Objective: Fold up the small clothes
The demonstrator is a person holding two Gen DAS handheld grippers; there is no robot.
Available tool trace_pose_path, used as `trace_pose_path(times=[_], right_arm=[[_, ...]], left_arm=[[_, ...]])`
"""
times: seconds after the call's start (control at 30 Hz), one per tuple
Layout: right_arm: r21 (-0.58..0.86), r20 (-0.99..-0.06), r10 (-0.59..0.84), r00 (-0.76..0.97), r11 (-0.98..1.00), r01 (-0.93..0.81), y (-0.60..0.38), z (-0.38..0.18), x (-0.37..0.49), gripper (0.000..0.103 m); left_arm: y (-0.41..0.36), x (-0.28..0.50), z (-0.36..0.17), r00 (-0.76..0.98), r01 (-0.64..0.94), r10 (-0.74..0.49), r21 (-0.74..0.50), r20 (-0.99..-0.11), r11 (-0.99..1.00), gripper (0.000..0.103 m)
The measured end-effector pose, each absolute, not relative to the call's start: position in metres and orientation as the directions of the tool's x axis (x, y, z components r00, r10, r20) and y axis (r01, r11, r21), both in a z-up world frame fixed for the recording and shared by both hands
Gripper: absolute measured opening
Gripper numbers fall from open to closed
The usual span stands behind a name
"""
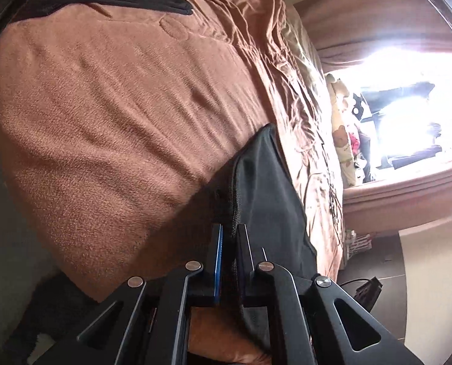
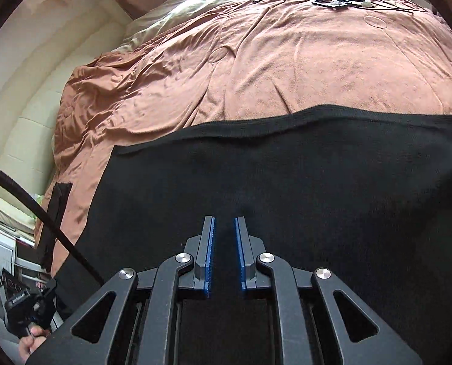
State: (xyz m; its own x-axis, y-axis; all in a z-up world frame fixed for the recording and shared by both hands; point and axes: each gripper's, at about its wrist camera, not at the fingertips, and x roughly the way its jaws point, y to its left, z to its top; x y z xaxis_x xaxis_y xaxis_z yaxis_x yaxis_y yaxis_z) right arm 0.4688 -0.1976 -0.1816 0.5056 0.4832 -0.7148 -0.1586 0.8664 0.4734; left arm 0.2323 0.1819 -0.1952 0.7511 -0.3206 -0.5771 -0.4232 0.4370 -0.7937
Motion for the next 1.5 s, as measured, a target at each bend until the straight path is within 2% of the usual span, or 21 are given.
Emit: trace_pose_path(times=[0.33,0.63,0.83,1.23,1.5], right_arm=[[0.498,-0.727,0.512,0.456,0.852,-0.163,-0.206,-0.203,0.414,0.01],[0.566,-0.703,0.579,0.413,0.807,-0.168,-0.212,-0.21,0.397,0.01],[0.547,-0.715,0.578,0.393,0.813,-0.2,-0.203,-0.213,0.385,0.01],[0.522,-0.747,0.552,0.372,0.832,-0.187,-0.198,-0.216,0.363,0.01],[0.537,-0.678,0.545,0.494,0.826,-0.174,-0.247,-0.174,0.33,0.01]], left_arm=[[0.162,0.258,-0.164,0.767,-0.275,-0.458,-0.875,-0.45,0.4,0.008],[0.127,0.293,-0.116,0.739,-0.14,-0.555,-0.892,-0.383,0.43,0.008],[0.107,0.31,-0.095,0.726,-0.07,-0.599,-0.902,-0.338,0.425,0.008],[0.059,0.335,-0.063,0.677,0.014,-0.669,-0.904,-0.306,0.427,0.008],[0.014,0.342,-0.045,0.621,0.082,-0.727,-0.898,-0.294,0.433,0.008]])
